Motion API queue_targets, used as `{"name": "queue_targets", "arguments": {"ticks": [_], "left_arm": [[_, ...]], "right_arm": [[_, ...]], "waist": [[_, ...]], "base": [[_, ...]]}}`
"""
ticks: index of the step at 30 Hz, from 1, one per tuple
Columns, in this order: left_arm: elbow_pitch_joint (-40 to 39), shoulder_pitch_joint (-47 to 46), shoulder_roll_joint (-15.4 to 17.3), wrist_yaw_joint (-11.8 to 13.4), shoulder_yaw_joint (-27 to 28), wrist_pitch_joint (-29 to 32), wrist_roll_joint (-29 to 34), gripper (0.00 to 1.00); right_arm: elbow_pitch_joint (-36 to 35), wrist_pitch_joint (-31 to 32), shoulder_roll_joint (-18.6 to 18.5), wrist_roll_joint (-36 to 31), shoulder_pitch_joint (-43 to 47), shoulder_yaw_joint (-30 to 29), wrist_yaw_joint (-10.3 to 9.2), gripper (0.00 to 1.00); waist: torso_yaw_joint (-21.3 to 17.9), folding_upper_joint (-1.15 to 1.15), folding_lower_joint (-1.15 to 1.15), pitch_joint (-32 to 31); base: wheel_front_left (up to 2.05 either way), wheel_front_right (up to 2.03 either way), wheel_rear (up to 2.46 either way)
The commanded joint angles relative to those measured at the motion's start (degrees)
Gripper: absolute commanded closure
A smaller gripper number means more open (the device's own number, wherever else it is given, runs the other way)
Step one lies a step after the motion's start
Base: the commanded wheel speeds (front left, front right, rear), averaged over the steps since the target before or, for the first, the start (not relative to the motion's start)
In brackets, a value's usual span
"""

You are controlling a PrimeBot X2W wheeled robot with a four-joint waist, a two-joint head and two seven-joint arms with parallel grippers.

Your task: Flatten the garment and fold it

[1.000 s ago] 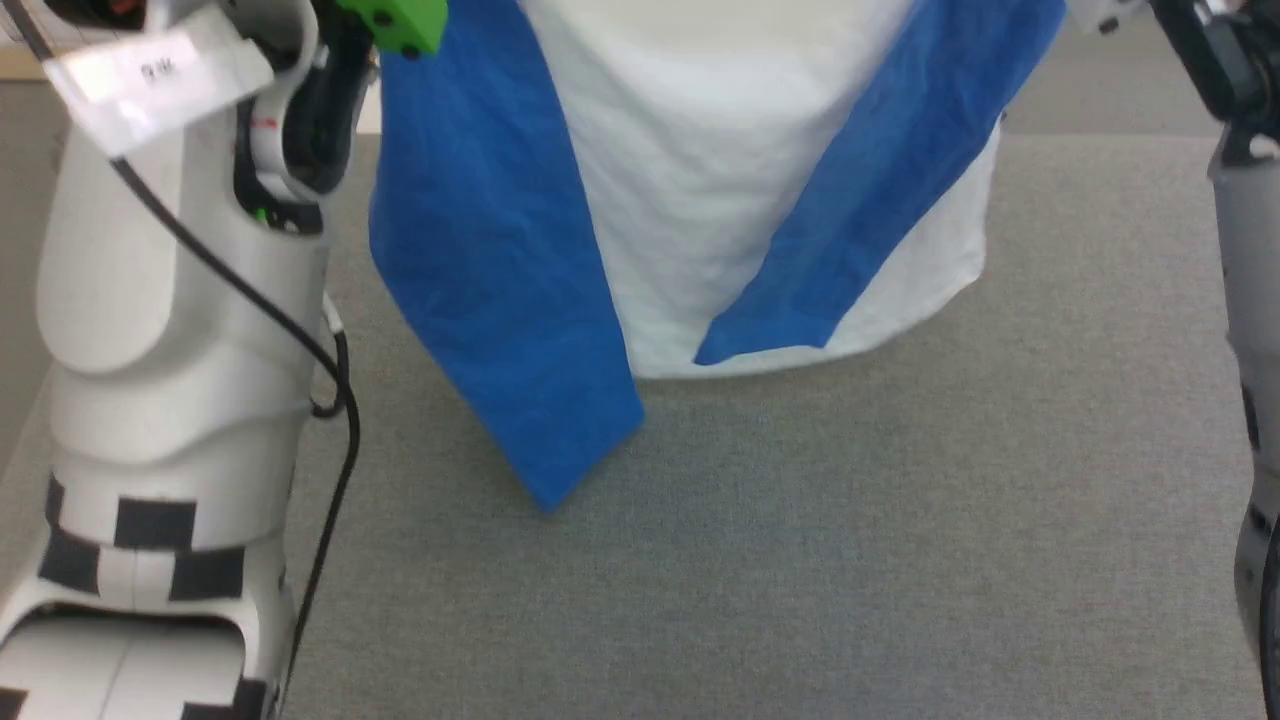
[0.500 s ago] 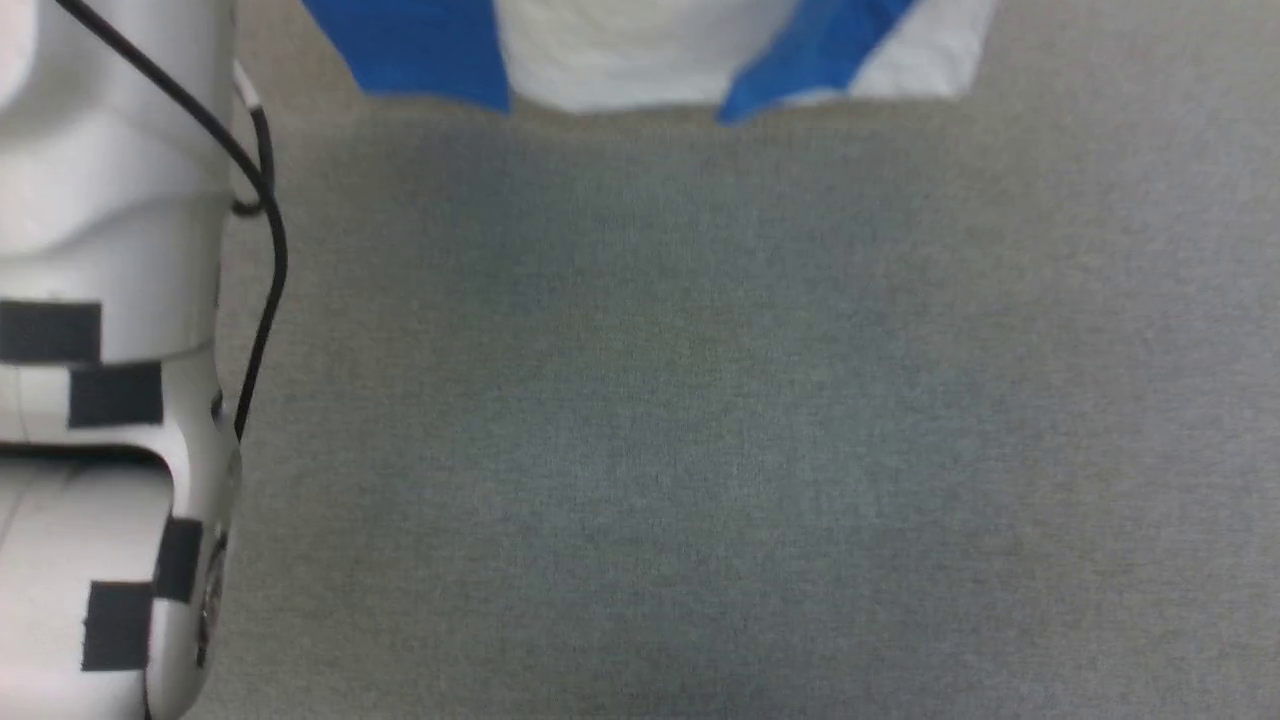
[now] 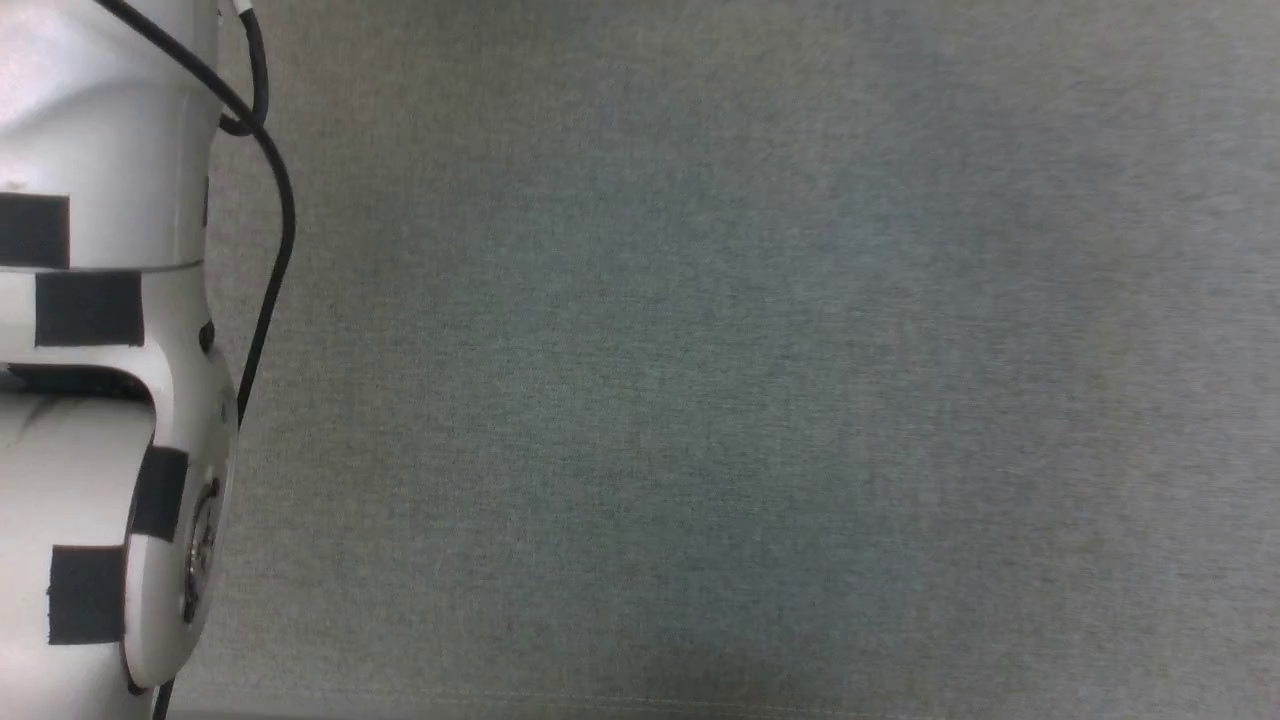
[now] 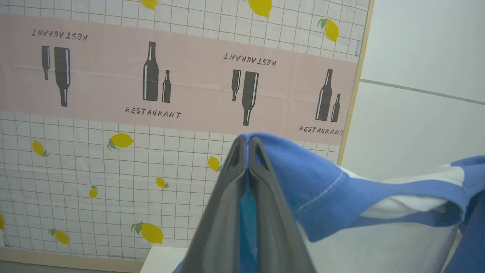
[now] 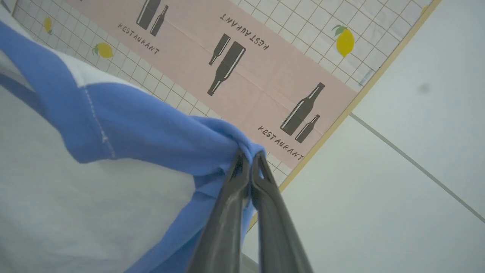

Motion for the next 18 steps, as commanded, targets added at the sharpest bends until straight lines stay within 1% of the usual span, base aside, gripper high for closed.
{"name": "queue_targets", "arguments": {"ticks": [1,6,10,14,18], "left_arm": [[0.6,-1.1,-0.4,-0.7,0.1,-1.5,-0.3,1.0],[2.8,-0.7,-0.2,-3.0,-0.1,-3.9,-1.2,1.0],[3.7,1.0,0.5,-4.8,-0.5,-4.8,-2.1,1.0],[3.2,4.7,2.0,-6.3,-2.4,-4.3,-2.3,1.0],[0.1,10.8,3.3,-7.0,-4.6,-3.3,-3.3,1.0]], "right_arm": [[0.9,-1.3,-0.3,-1.1,-0.6,-0.1,-0.09,1.0],[3.3,-4.4,-0.4,-1.9,0.3,-0.3,-0.09,1.0],[4.1,-7.2,-0.7,-0.8,2.5,0.1,-0.09,1.0],[3.5,-8.8,-1.7,2.2,6.7,2.0,-0.09,1.0],[0.4,-8.9,-4.3,7.8,12.4,4.6,-0.09,1.0]], "waist": [[2.2,0.0,-0.01,3.8],[2.6,0.0,-0.01,6.5],[2.6,0.0,-0.01,6.2],[2.6,0.0,-0.01,4.2],[2.7,0.0,-0.01,1.9]], "base": [[0.0,0.0,0.0],[0.0,0.0,0.0],[0.0,0.0,0.0],[0.0,0.0,0.0],[0.0,0.0,0.0]]}}
